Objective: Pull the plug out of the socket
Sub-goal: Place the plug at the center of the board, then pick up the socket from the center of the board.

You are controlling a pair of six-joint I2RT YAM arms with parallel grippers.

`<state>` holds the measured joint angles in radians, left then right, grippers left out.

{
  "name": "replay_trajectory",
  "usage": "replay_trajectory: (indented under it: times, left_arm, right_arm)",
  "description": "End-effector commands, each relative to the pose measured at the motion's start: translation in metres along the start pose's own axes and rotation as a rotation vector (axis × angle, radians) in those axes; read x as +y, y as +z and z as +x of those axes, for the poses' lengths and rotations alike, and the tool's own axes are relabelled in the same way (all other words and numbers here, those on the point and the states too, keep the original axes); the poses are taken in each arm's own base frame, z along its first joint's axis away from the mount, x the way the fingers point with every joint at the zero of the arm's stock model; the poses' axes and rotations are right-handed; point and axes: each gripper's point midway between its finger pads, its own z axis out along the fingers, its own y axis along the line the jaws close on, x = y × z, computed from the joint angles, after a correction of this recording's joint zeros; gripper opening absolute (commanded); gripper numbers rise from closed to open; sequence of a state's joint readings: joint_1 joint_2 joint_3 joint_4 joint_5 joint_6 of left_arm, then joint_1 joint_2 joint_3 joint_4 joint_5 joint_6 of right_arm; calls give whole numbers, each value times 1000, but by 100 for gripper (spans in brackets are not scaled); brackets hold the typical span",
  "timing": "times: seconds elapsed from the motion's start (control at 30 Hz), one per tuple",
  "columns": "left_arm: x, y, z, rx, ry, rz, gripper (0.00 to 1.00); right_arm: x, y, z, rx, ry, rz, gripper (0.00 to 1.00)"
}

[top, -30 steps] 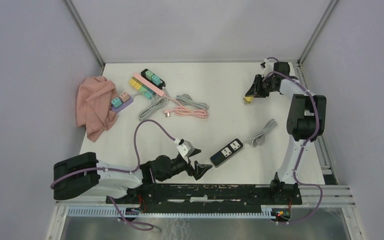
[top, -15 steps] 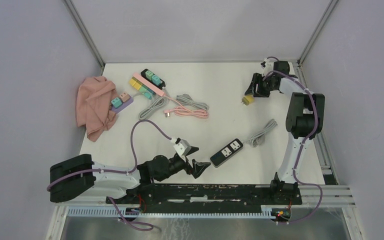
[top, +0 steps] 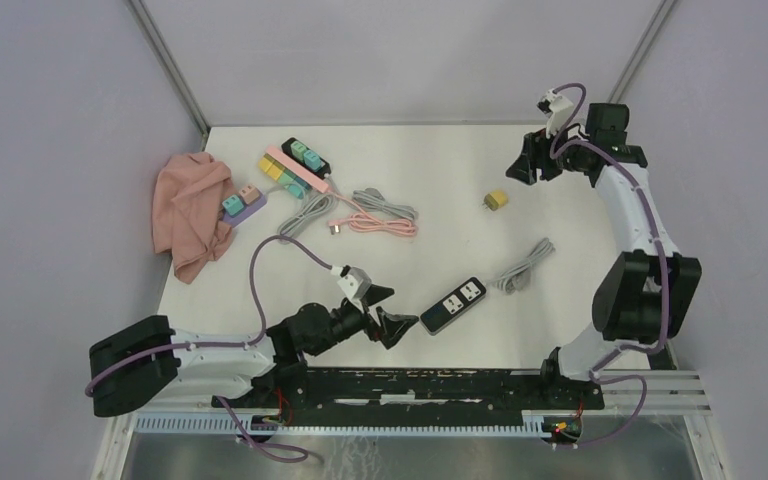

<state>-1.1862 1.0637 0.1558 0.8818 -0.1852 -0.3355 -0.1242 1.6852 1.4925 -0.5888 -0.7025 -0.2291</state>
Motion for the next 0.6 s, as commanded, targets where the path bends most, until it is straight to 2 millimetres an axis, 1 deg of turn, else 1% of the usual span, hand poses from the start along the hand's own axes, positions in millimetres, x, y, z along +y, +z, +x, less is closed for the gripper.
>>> replay_trajectory:
  times: [0.0, 0.07, 0.17, 0.23, 0.33, 0.4, 0.47, 0.5, 0.57]
  left_arm:
    - [-2, 3, -19, -37, -136, 44, 99]
    - [7, 3, -22, -39, -169, 37, 99]
    - [26, 2, -32, -54, -233, 19, 99]
    - [34, 0, -41, -71, -266, 20, 99]
    - [44, -1, -51, -93, -290, 8, 99]
    - [49, -1, -52, -94, -311, 1, 99]
    - [54, -1, -49, -85, -345, -7, 99]
    - [58, -1, -46, -82, -360, -15, 99]
    - [64, -1, -41, -80, -390, -29, 99]
  right_arm:
    - [62, -27, 4, -37, -204, -181, 66]
    - [88, -33, 7, -49, -275, -229, 66]
    - [122, -37, 14, -46, -361, -294, 67]
    - [139, -39, 17, -43, -389, -330, 66]
    - [160, -37, 26, -38, -413, -373, 66]
    - [173, -36, 37, -37, -427, -419, 66]
    - [183, -36, 54, -38, -466, -486, 67]
    - [189, -38, 64, -29, -474, -522, 68]
    - [198, -43, 81, -32, -552, -590, 72]
